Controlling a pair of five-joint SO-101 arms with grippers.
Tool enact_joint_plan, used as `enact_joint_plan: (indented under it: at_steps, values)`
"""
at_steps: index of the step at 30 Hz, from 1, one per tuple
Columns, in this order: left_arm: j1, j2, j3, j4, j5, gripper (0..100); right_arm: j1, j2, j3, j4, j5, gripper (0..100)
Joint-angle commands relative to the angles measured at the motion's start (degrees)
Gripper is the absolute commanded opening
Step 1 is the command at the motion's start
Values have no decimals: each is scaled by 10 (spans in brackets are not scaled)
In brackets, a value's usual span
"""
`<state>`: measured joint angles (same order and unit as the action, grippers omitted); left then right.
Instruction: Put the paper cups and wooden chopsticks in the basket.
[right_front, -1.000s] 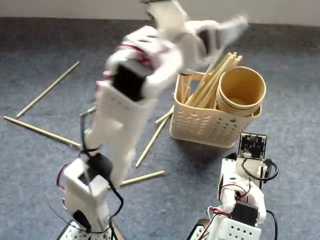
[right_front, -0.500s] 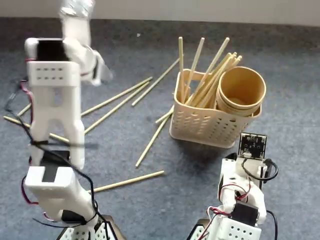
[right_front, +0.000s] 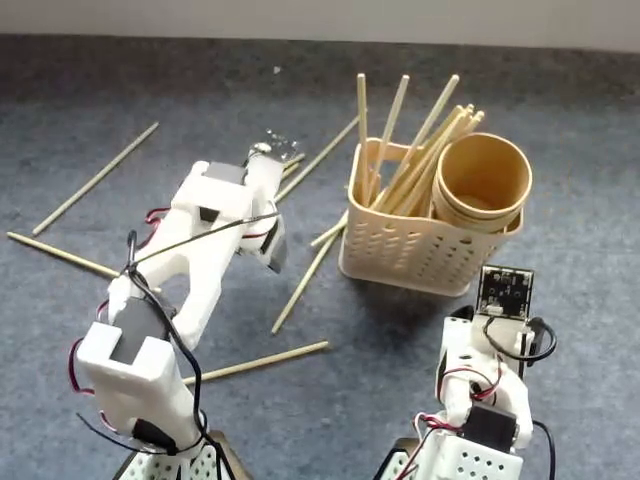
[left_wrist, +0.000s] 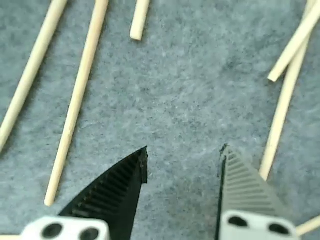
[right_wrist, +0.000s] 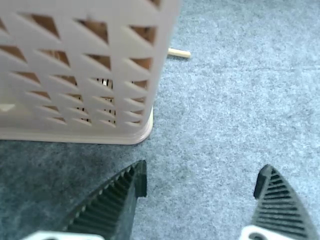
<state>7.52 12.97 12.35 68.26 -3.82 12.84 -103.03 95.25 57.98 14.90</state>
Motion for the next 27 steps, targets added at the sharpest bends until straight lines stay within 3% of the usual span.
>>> enact_joint_plan:
  at_steps: [1,5,10,14,19,27]
  values:
    - [-4,-14,-1,-7,11,232,-2,-1,58,-3,9,336]
    - [-7,-8,0,-5,11,231,3,-1,58,-1,9,336]
    - [-10,-15,-5,-4,13,235,98,-2,51,-6,4,336]
    - [-8,-15,-5,-4,14,235,103,-2,28,-7,-13,336]
    - [-15,-14,-3,-8,37,235,102,-2,-161,-12,-16,336]
    - [-21,-12,-3,-9,43,235,48,31,-411,-174,-16,336]
